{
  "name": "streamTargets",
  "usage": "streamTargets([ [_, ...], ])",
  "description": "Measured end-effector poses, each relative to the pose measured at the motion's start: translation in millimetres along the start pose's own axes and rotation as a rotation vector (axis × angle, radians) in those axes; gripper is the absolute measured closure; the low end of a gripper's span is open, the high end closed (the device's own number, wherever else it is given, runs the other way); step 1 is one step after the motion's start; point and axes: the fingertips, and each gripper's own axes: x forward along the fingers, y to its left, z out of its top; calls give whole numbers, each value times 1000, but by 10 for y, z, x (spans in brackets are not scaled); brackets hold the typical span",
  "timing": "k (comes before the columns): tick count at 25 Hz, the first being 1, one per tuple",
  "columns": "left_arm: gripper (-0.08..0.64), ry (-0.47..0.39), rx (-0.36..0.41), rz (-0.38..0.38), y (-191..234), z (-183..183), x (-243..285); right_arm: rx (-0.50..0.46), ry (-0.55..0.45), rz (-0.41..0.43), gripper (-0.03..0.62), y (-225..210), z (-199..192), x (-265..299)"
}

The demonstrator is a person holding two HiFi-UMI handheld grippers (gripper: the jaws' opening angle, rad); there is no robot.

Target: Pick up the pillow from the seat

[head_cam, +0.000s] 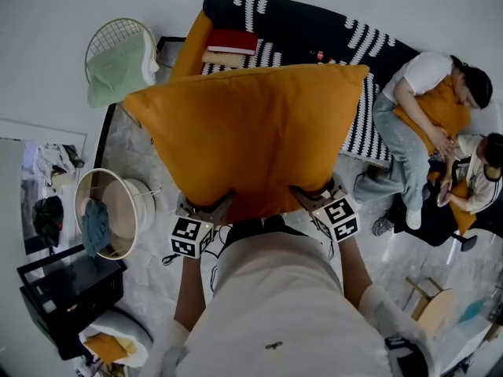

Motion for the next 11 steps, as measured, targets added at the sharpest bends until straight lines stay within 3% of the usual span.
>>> streamTargets([
  [11, 204, -9, 32, -6, -223, 97, 2, 1, -32, -31, 281, -66, -49, -236],
])
